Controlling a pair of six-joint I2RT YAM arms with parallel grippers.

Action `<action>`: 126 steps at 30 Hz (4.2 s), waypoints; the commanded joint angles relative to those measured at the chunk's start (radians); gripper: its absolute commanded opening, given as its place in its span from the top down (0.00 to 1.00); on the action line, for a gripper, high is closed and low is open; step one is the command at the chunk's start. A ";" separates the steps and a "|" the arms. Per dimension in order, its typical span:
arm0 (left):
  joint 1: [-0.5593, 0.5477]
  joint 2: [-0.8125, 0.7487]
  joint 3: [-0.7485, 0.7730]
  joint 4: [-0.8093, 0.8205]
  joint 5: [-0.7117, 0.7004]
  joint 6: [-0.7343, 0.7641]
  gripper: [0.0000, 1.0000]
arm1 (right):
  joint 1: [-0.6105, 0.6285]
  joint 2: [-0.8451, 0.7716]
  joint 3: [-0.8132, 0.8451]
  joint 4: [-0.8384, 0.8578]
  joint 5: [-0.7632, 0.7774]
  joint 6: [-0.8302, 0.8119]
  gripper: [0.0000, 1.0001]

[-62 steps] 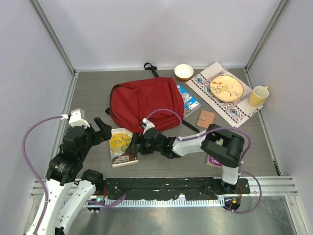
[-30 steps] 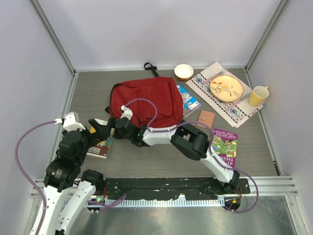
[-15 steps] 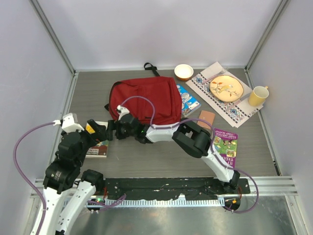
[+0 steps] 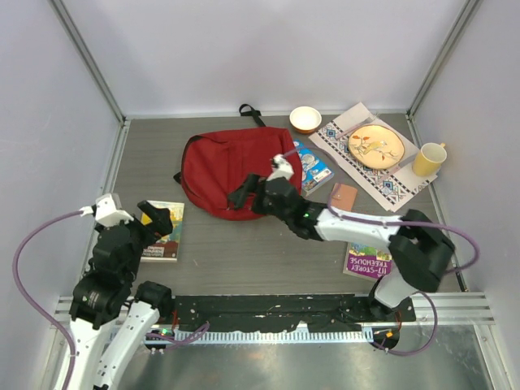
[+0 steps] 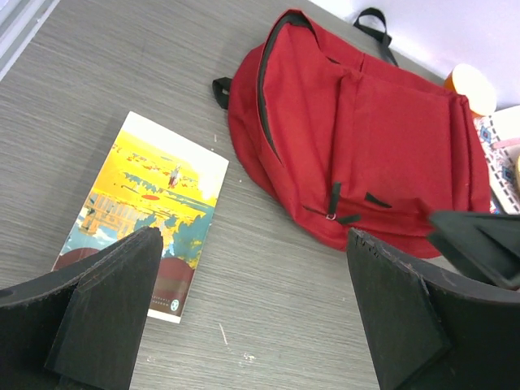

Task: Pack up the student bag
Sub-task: Unzip the student bag at the center of the board.

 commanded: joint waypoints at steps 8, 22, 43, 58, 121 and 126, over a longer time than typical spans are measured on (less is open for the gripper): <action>-0.001 0.111 0.002 0.020 0.046 0.006 0.00 | -0.040 -0.201 -0.300 -0.063 0.305 0.355 0.02; -0.001 0.133 -0.001 0.028 0.063 0.010 0.00 | -0.091 -0.011 -0.274 -0.020 0.389 0.541 0.02; -0.001 0.367 0.007 0.057 0.259 0.061 0.00 | -0.142 0.026 -0.264 0.083 0.273 0.501 0.93; -0.061 0.611 0.008 0.299 0.439 -0.034 0.00 | -0.146 -0.141 -0.200 -0.132 0.086 0.136 0.99; -0.204 1.221 0.163 0.384 0.264 -0.137 0.94 | -0.177 -0.109 -0.255 -0.095 -0.026 0.111 0.99; -0.204 1.196 0.143 0.391 0.275 -0.129 1.00 | -0.185 -0.132 -0.234 -0.117 0.009 0.058 0.99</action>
